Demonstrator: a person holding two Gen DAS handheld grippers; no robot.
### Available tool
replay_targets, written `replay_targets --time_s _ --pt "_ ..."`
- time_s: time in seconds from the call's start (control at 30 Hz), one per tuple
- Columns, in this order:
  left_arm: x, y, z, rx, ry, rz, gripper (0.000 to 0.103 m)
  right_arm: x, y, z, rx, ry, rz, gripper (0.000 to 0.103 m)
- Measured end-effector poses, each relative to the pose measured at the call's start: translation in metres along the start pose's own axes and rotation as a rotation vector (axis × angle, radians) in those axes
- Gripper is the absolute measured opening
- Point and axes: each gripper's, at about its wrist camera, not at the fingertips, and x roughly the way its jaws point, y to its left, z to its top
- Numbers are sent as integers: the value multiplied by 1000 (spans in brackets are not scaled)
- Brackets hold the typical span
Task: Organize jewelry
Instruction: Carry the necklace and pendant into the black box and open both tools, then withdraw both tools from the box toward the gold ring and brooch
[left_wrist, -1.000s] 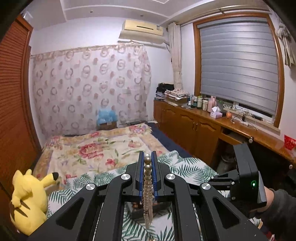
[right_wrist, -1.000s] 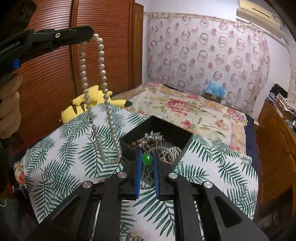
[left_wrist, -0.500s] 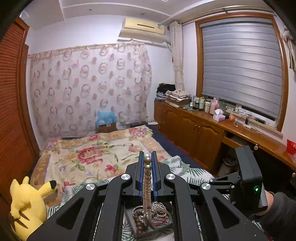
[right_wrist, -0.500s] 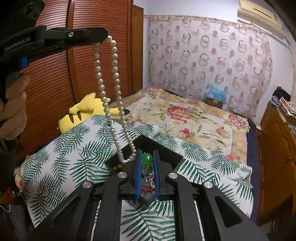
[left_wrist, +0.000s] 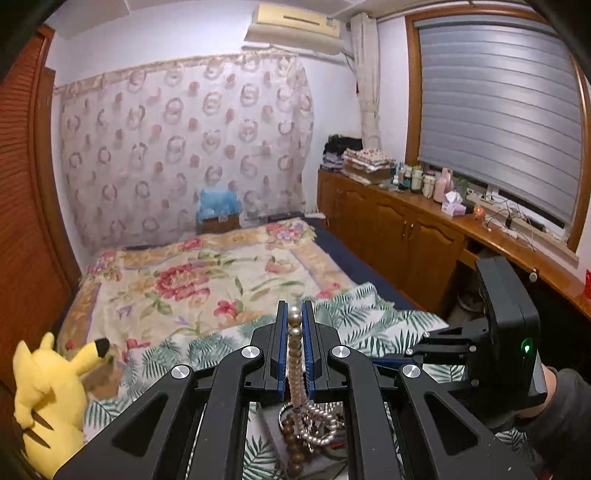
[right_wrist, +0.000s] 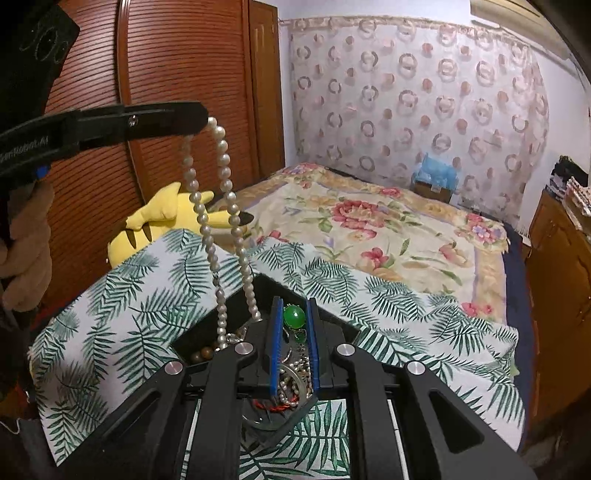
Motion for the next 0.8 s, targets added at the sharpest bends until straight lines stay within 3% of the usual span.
replay_targets --time_s 0.37,0.47,0.57,0.73,0.8 --pt "18 -6 -29 2 71 -9 8 12 -6 -6 24 26 -11 16" --pt "15 -3 -37 -11 84 -6 9 7 -6 -6 30 13 -10 28" --pt "10 0 -50 -21 102 -3 20 -1 -3 -8 35 2 -14 30" --pt "0 -1 -75 -21 141 8 24 -23 11 -25 46 -3 -6 30" --pt "-5 -2 -86 -26 153 5 30 -30 17 -34 45 2 -3 30"
